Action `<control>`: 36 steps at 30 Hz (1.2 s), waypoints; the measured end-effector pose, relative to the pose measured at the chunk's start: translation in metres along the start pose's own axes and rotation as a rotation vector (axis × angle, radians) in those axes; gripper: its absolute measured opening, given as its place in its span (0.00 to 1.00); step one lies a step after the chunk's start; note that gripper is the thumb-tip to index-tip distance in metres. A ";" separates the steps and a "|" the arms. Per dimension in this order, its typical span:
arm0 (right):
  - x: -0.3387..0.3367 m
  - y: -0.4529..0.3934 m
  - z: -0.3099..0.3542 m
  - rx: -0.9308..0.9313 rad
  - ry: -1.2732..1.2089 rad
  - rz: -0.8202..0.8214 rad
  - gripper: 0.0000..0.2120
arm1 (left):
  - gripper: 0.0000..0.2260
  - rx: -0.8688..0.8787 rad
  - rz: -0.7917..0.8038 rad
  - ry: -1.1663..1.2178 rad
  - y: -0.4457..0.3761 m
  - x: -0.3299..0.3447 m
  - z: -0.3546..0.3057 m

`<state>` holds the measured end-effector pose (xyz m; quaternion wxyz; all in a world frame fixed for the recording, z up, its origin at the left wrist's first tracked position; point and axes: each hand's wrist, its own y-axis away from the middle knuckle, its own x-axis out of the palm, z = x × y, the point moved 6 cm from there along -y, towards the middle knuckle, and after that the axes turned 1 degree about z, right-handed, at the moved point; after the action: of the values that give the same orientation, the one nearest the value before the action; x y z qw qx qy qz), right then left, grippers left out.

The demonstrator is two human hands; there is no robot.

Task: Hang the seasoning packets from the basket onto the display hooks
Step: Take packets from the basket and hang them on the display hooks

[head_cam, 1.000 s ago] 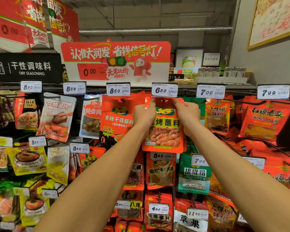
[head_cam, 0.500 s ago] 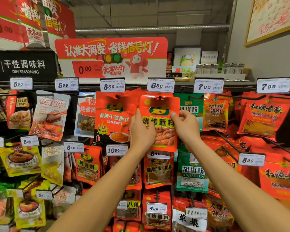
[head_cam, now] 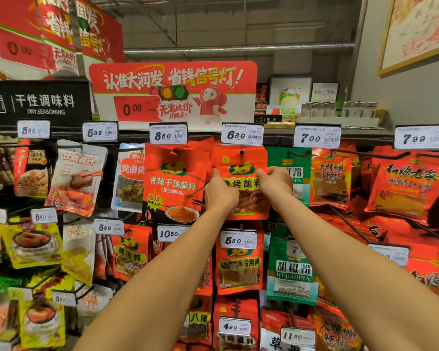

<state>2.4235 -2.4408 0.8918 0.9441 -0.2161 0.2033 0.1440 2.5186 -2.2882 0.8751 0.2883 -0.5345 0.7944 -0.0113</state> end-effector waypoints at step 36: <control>-0.010 0.190 -0.156 0.344 -0.560 0.302 0.07 | 0.11 -0.300 0.259 0.487 0.124 -0.050 0.180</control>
<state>2.2964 -2.3512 0.7013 0.9538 0.0262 -0.0123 0.2990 2.5121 -2.1401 0.7073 0.0066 -0.4472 0.8943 0.0152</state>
